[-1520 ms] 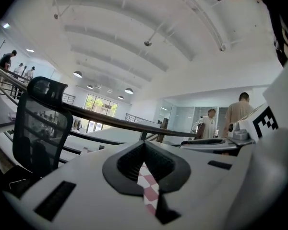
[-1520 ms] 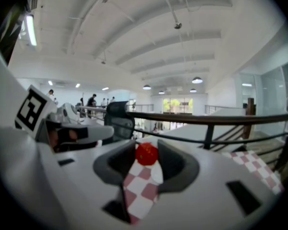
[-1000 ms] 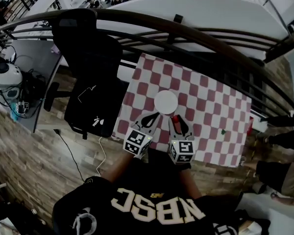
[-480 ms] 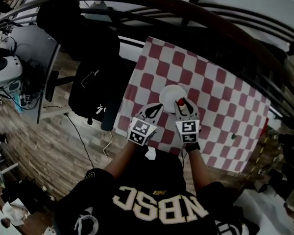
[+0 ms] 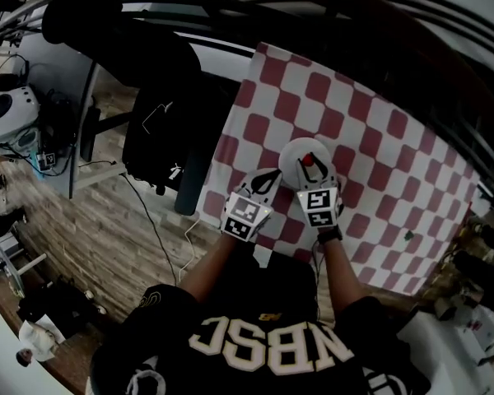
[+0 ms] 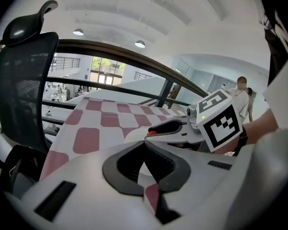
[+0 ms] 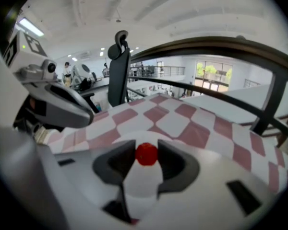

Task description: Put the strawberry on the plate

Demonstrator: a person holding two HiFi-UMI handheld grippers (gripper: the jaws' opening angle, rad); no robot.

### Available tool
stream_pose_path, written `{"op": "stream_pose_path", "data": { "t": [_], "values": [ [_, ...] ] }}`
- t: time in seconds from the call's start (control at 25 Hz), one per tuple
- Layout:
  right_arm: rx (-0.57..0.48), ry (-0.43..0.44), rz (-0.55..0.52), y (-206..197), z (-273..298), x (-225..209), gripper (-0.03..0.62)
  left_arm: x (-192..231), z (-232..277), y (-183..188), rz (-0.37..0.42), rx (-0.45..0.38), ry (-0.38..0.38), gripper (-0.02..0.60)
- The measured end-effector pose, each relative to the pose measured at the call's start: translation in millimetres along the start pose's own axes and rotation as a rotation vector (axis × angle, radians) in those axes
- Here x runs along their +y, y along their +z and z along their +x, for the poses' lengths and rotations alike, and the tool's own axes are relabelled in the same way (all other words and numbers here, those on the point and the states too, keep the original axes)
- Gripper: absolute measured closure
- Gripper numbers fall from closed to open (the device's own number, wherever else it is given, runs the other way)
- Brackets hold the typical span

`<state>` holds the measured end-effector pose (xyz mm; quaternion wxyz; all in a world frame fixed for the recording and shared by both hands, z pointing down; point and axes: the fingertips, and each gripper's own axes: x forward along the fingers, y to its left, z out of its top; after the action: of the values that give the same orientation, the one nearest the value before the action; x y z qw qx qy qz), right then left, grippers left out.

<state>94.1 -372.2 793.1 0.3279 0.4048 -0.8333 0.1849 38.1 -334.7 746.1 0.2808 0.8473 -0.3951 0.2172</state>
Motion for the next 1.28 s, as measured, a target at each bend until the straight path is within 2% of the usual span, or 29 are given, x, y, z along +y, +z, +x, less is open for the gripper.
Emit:
{"op": "stream_pose_path", "data": {
  "t": [0.12,0.2,0.28,0.36,0.48,0.8,1.04,1.28],
  "values": [
    [0.027,-0.006,-0.047,-5,11,1,0.442,0,1,-9,-0.006,0.019,0.001,0.568],
    [0.047,-0.01,-0.062,-9,15,2,0.442,-3,-1,-12,0.019,0.028,0.0,0.568],
    [0.063,-0.052,-0.068,-13,18,-1,0.442,-7,-5,-10,0.048,0.024,-0.006,0.568],
    [0.076,-0.094,-0.057,-15,18,-6,0.441,-9,-8,-4,0.056,0.008,-0.014,0.568],
    [0.064,-0.109,-0.011,-9,8,-9,0.424,-13,-14,12,0.063,-0.023,-0.026,0.568],
    [-0.029,-0.131,0.08,28,-57,10,0.416,-29,-58,55,0.11,-0.12,-0.041,0.568],
    [-0.172,-0.181,0.145,67,-116,24,0.416,-44,-89,100,0.117,-0.251,-0.054,0.568],
    [-0.279,-0.197,0.194,83,-164,59,0.418,-73,-132,124,0.161,-0.342,-0.077,0.568]
  ]
}}
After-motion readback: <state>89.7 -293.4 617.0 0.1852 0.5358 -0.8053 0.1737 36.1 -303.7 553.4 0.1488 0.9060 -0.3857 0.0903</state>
